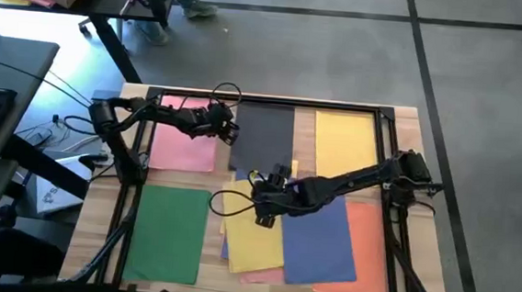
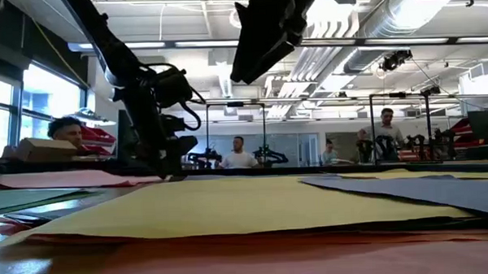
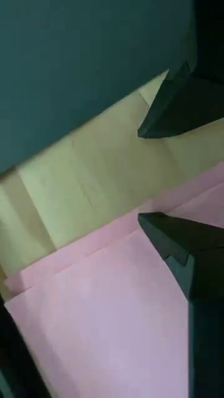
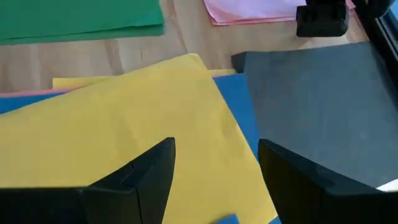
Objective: Organize paper
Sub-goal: Stack the pink color paper on top of the other pink color paper
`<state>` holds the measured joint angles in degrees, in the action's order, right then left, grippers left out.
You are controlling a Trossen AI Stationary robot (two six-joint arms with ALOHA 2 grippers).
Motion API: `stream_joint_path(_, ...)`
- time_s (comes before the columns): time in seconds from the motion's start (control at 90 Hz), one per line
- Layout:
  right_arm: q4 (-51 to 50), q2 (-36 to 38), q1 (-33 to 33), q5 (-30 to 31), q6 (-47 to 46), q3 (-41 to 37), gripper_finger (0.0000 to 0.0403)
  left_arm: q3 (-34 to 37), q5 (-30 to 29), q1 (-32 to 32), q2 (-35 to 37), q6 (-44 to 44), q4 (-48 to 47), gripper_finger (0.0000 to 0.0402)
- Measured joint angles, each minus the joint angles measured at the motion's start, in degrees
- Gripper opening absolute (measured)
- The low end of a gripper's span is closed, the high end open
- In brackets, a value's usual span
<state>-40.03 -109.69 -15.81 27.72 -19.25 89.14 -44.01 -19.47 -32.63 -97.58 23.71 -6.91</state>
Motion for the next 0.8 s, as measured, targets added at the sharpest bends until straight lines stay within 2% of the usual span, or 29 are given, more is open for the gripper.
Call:
stream_joint_path(0.278, -0.13, 0.00, 0.00, 0.57, -0.15, 0.00, 0.0216, 0.04, -1.58, -0.19, 3.69, -1.59, -1.57, 0.0193)
stream_joint_path(0.433, -0.40, 0.00, 0.00, 0.94, -0.32, 0.00, 0.0216, 0.02, -9.95, -1.84, 6.17, -3.21, -10.21, 0.0193)
stream_joint_path(0.533, -0.45, -0.01, -0.35, 1.16, -0.32, 0.00, 0.0216, 0.26, -12.36, -4.03, 5.60, -2.78, -15.30, 0.0193)
stream_joint_path(0.656, -0.48, -0.22, -0.35, 1.29, -0.44, 0.00, 0.0216, 1.58, -12.47, -5.30, 4.47, -1.78, -15.27, 0.0193)
stream_joint_path(0.8, -0.52, -0.22, -0.37, 1.29, -0.87, 0.01, 0.0216, 3.32, -9.66, -4.98, 4.11, -1.32, -9.54, 0.0193)
